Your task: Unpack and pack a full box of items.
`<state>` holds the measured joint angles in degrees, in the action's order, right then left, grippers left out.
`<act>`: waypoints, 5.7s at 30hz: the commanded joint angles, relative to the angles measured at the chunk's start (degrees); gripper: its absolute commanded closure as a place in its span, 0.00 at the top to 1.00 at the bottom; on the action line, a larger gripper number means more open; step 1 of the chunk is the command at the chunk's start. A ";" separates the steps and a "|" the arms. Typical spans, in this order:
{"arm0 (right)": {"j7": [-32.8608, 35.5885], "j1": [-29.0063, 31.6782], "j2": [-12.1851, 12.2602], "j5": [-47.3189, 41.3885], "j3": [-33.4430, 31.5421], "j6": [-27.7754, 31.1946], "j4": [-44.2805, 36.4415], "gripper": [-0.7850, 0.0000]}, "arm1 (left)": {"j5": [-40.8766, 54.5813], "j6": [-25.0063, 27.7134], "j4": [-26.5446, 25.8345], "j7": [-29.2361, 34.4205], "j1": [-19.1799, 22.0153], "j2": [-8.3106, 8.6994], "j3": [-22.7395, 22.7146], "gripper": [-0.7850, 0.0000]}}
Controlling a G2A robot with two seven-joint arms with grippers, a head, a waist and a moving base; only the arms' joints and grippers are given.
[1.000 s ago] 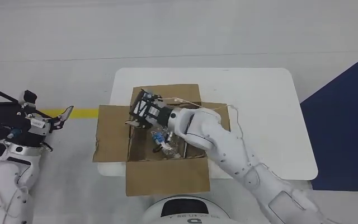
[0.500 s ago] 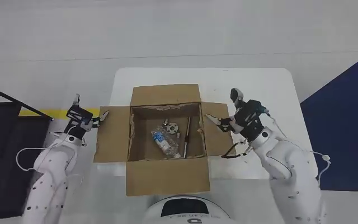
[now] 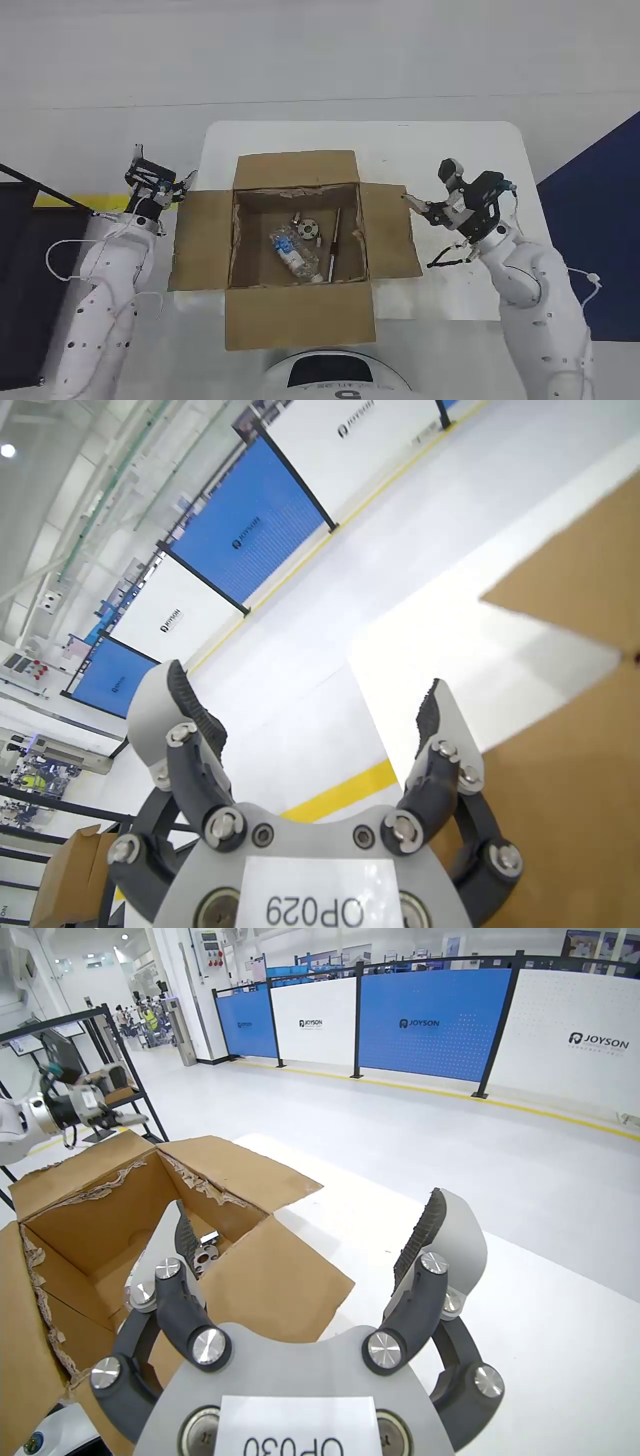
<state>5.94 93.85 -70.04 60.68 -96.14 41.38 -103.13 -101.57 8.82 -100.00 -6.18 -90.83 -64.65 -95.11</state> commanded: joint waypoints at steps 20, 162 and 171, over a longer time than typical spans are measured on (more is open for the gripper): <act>-7.04 -1.35 0.56 -1.88 -1.81 6.04 11.21 1.00 | -3.06 17.34 -26.00 12.06 -2.71 0.49 7.58 1.00; 12.30 -10.52 0.53 -24.28 17.62 3.82 9.02 0.47 | 4.31 13.92 -4.09 9.34 22.39 3.46 42.07 0.00; 17.50 -13.16 1.02 -32.89 19.74 5.65 11.06 0.50 | -0.49 13.12 -4.69 10.59 22.37 2.86 43.99 0.00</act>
<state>23.15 80.87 -69.04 28.25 -76.59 47.07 -92.19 -101.61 22.14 -104.69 4.31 -68.44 -61.72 -51.31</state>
